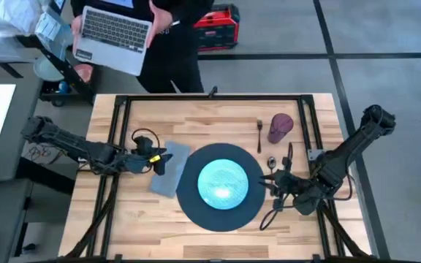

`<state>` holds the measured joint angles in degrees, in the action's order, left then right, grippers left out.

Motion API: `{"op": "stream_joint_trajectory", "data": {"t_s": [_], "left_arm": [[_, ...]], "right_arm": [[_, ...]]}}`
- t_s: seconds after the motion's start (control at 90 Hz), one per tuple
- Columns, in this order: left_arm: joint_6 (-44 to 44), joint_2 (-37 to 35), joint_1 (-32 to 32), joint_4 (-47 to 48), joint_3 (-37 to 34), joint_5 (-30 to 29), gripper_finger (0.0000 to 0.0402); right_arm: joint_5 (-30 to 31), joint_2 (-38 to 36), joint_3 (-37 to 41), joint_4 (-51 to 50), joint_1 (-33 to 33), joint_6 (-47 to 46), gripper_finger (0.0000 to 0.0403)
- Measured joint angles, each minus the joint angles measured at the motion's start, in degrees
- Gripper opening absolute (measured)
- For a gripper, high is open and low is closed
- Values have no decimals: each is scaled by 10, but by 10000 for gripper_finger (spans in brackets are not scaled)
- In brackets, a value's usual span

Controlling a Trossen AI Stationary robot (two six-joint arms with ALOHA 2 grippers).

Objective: Set table place
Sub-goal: Move the gray table napkin on the left side of the blue plate

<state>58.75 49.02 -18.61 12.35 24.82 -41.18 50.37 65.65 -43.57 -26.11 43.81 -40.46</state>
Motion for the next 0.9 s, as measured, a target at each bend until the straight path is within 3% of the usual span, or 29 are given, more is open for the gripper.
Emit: {"op": "stream_joint_trajectory", "data": {"t_s": [0.333,0.9], "left_arm": [[-38,80,-28,-97,0,1,217],[-51,83,-46,-139,0,19,217]], "right_arm": [[0,0,0,3,0,0,76],[-9,0,0,13,0,6,76]]}}
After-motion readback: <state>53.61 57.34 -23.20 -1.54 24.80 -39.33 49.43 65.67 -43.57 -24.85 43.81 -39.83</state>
